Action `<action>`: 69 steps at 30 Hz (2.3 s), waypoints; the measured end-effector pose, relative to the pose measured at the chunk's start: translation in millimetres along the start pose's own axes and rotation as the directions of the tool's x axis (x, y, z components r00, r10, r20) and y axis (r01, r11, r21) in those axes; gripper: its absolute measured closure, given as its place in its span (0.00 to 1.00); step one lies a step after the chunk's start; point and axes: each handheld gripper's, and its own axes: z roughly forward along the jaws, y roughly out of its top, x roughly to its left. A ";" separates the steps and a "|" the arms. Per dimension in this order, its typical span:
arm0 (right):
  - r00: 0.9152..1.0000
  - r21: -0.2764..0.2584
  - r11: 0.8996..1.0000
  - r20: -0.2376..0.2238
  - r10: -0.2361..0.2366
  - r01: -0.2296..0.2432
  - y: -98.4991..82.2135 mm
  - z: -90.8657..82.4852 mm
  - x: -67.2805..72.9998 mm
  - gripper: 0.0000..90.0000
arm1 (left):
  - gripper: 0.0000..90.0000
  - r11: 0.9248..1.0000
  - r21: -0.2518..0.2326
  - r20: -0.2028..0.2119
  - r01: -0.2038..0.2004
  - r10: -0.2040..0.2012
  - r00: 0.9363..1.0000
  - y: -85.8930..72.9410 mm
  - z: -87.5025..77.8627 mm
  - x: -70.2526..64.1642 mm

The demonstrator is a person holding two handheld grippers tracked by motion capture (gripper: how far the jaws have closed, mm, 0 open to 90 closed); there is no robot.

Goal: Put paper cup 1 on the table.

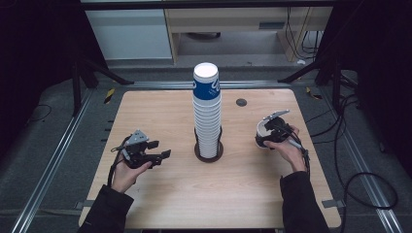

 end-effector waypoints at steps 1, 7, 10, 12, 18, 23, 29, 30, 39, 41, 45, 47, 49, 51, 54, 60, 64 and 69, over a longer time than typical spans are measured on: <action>1.000 0.008 1.000 0.001 0.000 0.000 -0.1 0.7 -0.1 0.21 | 0.36 1.000 0.000 0.000 -0.001 0.001 1.000 0.1 0.0 0.0; 1.000 0.029 1.000 0.001 0.000 0.000 -0.8 4.8 0.1 0.20 | 0.36 1.000 0.004 -0.003 -0.006 0.006 1.000 -0.2 0.5 -0.4; 1.000 0.031 0.999 -0.002 0.005 -0.005 -0.8 6.1 0.3 0.19 | 0.36 1.000 0.006 -0.003 -0.011 0.011 1.000 -0.1 0.4 -0.5; 1.000 0.035 0.999 0.002 0.002 -0.002 -0.7 7.0 1.3 0.19 | 0.36 1.000 0.007 -0.004 -0.012 0.012 1.000 -0.1 0.3 -0.6; 1.000 0.026 1.000 0.007 -0.009 0.009 0.0 8.5 2.5 0.13 | 0.36 1.000 0.005 -0.004 -0.009 0.009 1.000 -0.1 0.3 -0.8; 1.000 0.012 1.000 0.002 -0.006 0.006 0.3 6.4 1.8 0.08 | 0.36 1.000 0.006 -0.004 -0.010 0.010 1.000 -0.2 0.8 -1.3; 1.000 -0.007 1.000 -0.002 0.012 -0.012 0.6 -0.4 1.4 0.05 | 0.36 1.000 0.008 -0.005 -0.011 0.012 1.000 -0.1 0.4 -1.0; 1.000 -0.007 1.000 -0.001 0.011 -0.011 0.7 -1.6 1.8 0.04 | 0.36 1.000 0.008 -0.005 -0.011 0.011 1.000 0.0 0.4 -1.2; 1.000 -0.003 1.000 0.006 0.017 -0.017 -1.4 -14.1 5.1 0.03 | 0.36 1.000 0.002 -0.009 -0.008 0.008 1.000 1.5 -1.7 -0.9; 1.000 -0.038 0.999 0.001 0.024 -0.024 -4.6 -18.4 5.2 0.03 | 0.36 1.000 0.002 -0.011 -0.008 0.008 1.000 2.2 -2.2 -0.8; 1.000 -0.049 0.998 -0.013 0.027 -0.027 -12.5 -26.9 7.3 0.03 | 0.36 1.000 0.003 -0.013 -0.012 0.012 1.000 2.4 -1.9 -1.7; 1.000 -0.067 0.997 -0.009 0.024 -0.025 -16.4 -30.2 9.4 0.04 | 0.36 1.000 0.003 -0.013 -0.012 0.012 1.000 2.3 -1.9 -2.0; 0.999 -0.083 0.996 -0.019 0.031 -0.032 -19.8 -33.4 11.1 0.03 | 0.36 1.000 0.002 -0.013 -0.010 0.010 1.000 2.2 -2.2 -2.4; 0.999 -0.094 0.995 -0.020 0.031 -0.033 -23.7 -36.1 13.0 0.03 | 0.36 1.000 0.001 -0.014 -0.010 0.010 1.000 2.2 -2.4 -2.5; 0.999 -0.107 0.994 -0.023 0.030 -0.033 -29.0 -41.1 16.1 0.04 | 0.36 1.000 0.002 -0.012 -0.013 0.013 1.000 2.1 -1.7 -2.1; 0.999 -0.136 0.990 -0.017 0.028 -0.030 -33.9 -53.1 22.0 0.04 | 0.36 1.000 0.001 -0.010 -0.012 0.012 1.000 1.6 -2.3 -2.2; 1.000 -0.160 0.987 -0.025 0.015 -0.019 -34.3 -62.1 27.9 0.04 | 0.36 1.000 0.003 -0.002 -0.018 0.018 1.000 1.5 -1.4 -3.4; 0.999 -0.239 0.971 -0.037 0.020 -0.029 -29.9 -77.7 29.7 0.05 | 0.36 1.000 0.003 -0.004 -0.010 0.010 1.000 0.7 -1.5 -2.1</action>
